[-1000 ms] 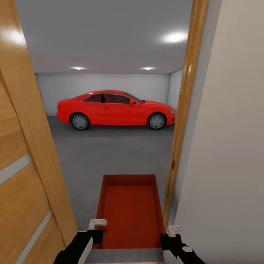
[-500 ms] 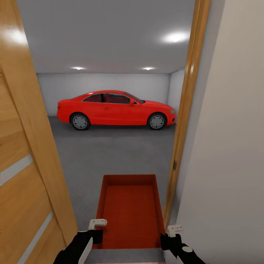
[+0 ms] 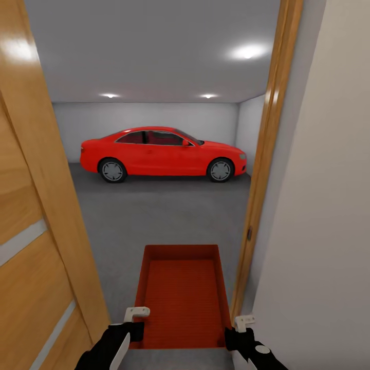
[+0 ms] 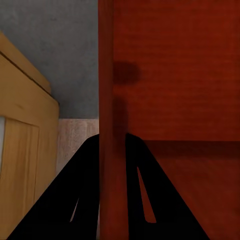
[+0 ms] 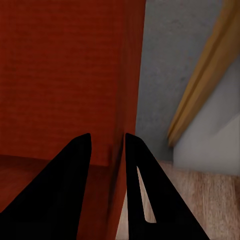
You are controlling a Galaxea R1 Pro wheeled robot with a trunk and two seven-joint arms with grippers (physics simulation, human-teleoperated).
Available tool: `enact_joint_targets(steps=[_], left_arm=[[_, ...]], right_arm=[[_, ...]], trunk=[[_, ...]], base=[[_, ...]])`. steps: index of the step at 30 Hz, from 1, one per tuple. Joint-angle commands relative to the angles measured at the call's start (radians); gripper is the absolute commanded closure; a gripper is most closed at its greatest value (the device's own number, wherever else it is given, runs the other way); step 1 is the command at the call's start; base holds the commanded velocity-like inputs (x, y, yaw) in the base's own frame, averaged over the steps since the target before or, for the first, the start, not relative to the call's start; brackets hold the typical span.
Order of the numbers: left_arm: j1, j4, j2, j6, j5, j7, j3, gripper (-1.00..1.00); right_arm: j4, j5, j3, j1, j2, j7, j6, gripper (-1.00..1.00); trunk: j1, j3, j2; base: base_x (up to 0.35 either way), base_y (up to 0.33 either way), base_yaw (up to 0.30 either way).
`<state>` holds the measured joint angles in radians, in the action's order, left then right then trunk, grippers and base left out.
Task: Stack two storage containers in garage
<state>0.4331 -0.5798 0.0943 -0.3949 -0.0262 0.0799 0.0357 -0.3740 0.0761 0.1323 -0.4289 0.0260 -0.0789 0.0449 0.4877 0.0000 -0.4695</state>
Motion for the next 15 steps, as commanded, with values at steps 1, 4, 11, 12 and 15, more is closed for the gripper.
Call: enact_joint_targets(steps=[1,4,11,12,15], left_arm=[[0.001,-0.002,0.001,-0.007,-0.024,0.006,0.038,1.00],[0.001,-0.002,0.002,-0.007,-0.024,0.006,0.038,1.00],[0.001,-0.002,0.001,-0.007,-0.024,0.006,0.038,1.00],[0.001,-0.002,0.001,-0.007,-0.024,0.006,0.038,1.00],[0.001,-0.002,0.002,-0.007,-0.024,0.006,0.038,1.00]], right_arm=[[-0.002,-0.007,0.052,0.001,-0.001,-0.004,0.004,1.00],[-0.002,-0.007,0.052,0.001,0.000,-0.004,0.004,1.00],[-0.002,-0.007,0.052,0.001,-0.001,-0.004,0.004,1.00],[-0.002,-0.007,0.052,0.001,-0.001,-0.004,0.004,1.00],[-0.002,-0.007,0.052,0.001,-0.001,-0.004,0.004,1.00]], trunk=[[0.001,0.000,-0.001],[0.001,0.000,-0.001],[0.001,0.000,-0.001],[0.001,0.000,-0.001],[0.001,0.000,-0.001]], base=[[0.239,0.000,0.000],[0.285,0.000,0.000],[0.315,0.000,0.000],[0.321,0.000,0.000],[0.321,0.000,0.000]])
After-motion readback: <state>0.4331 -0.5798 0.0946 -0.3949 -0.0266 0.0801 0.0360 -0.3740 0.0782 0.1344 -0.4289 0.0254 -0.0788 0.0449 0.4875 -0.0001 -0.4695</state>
